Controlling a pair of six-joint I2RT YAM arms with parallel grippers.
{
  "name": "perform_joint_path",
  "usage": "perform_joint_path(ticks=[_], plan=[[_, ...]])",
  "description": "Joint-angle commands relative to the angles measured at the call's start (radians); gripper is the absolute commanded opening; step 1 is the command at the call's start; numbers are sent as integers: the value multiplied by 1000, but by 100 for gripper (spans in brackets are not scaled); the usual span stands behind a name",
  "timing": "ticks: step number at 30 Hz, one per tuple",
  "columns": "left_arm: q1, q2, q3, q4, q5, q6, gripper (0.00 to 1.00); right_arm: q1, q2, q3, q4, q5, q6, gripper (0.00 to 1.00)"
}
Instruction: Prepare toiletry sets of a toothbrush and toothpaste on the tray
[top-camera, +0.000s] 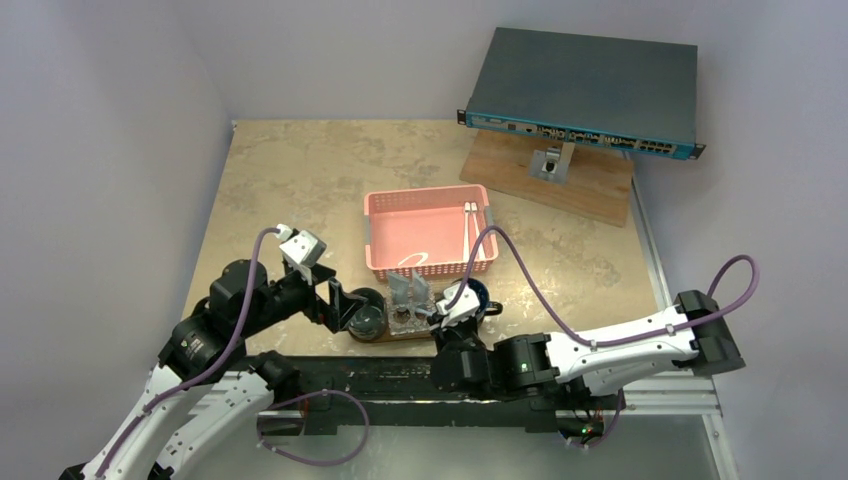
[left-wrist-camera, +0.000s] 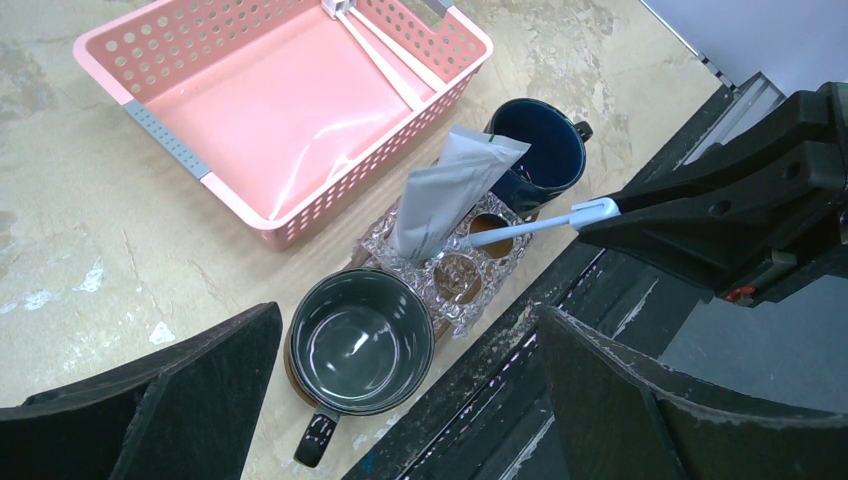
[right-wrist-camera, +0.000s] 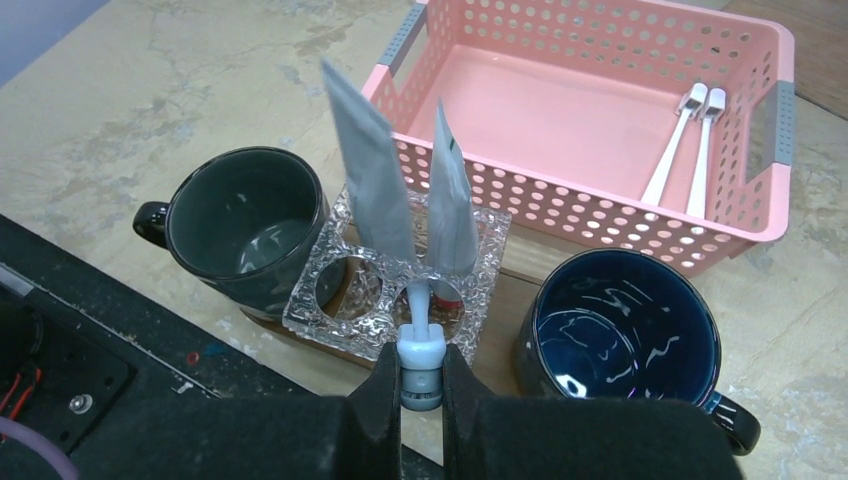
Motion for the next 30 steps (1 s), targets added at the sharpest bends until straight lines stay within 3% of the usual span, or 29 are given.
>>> perform_joint_path(ticks=[1, 6, 10, 15, 20, 30], plan=[[-3, -9, 0, 34, 6, 12, 100, 13, 20, 7, -43, 63, 61, 0], [-3, -10, 0, 34, 7, 11, 100, 31, 25, 18, -84, 82, 94, 0], [-2, -9, 0, 34, 7, 11, 100, 46, 26, 26, -126, 101, 133, 8], [-3, -8, 0, 34, 7, 12, 100, 66, 37, 41, -178, 121, 178, 27], [-3, -7, 0, 32, 7, 11, 100, 85, 48, 73, -232, 151, 214, 37], [-3, -3, -1, 32, 6, 11, 100, 89, -21, 127, -343, 178, 276, 40]])
